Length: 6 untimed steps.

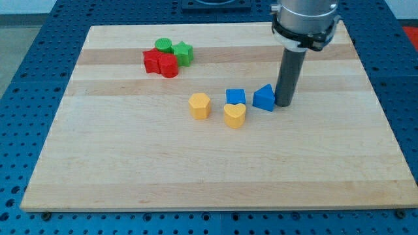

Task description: Push the yellow heart to the bottom right of the yellow hexagon

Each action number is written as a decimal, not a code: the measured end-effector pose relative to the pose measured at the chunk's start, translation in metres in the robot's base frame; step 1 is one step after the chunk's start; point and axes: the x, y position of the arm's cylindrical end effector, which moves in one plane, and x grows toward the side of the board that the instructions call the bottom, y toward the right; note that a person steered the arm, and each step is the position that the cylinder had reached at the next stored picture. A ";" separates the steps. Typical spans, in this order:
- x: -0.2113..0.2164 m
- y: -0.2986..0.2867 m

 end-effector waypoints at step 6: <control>0.045 -0.134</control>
